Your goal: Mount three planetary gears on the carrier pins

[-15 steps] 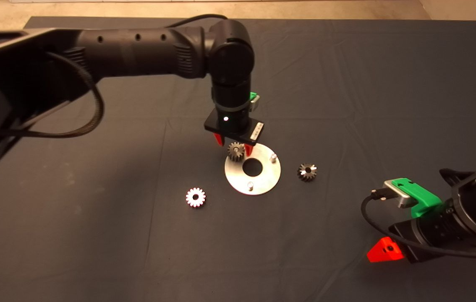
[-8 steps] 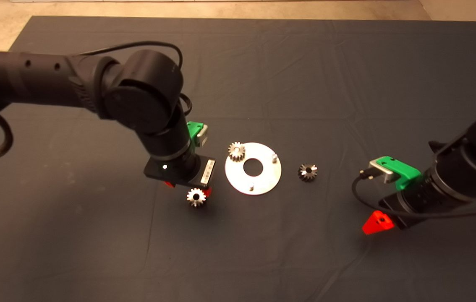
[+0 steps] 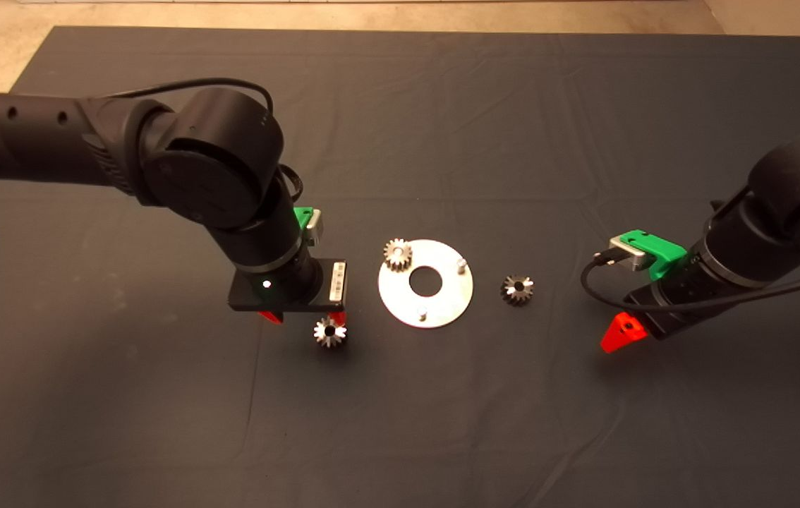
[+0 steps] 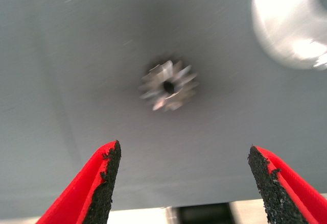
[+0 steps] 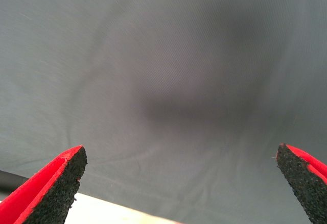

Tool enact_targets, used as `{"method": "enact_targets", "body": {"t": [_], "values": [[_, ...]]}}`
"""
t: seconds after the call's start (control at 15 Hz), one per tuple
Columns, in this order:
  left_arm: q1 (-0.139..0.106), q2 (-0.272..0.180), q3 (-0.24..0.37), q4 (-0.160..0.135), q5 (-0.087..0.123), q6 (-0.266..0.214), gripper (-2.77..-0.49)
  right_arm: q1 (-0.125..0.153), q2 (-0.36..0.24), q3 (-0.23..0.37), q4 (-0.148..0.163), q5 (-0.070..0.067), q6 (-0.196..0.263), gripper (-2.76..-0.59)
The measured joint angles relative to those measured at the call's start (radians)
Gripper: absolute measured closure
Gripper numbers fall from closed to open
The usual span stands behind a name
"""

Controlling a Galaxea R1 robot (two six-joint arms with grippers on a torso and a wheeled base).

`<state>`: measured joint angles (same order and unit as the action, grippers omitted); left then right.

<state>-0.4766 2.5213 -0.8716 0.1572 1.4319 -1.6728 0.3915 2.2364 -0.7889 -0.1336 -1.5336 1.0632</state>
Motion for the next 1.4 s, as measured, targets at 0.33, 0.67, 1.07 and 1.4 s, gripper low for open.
{"method": "enact_targets", "body": {"t": [0.33, 0.67, 1.07, 1.4], "values": [[0.042, 0.029, -0.05, 0.001, -0.094, -0.049, -1.75, 0.063, 0.035, -0.008, 0.0, 0.006, -0.046, -2.76], [0.055, 0.022, -0.071, 0.001, -0.036, -0.104, -1.75, 0.075, 0.047, -0.011, 0.0, 0.003, -0.054, -2.76], [0.116, 0.002, -0.139, 0.012, -0.024, -0.119, -1.75, 0.082, 0.111, -0.094, 0.0, 0.0, -0.061, -2.76], [0.117, 0.007, -0.139, 0.05, 0.037, -0.17, -1.75, 0.083, 0.14, -0.143, 0.0, 0.003, -0.066, -2.76]]}}
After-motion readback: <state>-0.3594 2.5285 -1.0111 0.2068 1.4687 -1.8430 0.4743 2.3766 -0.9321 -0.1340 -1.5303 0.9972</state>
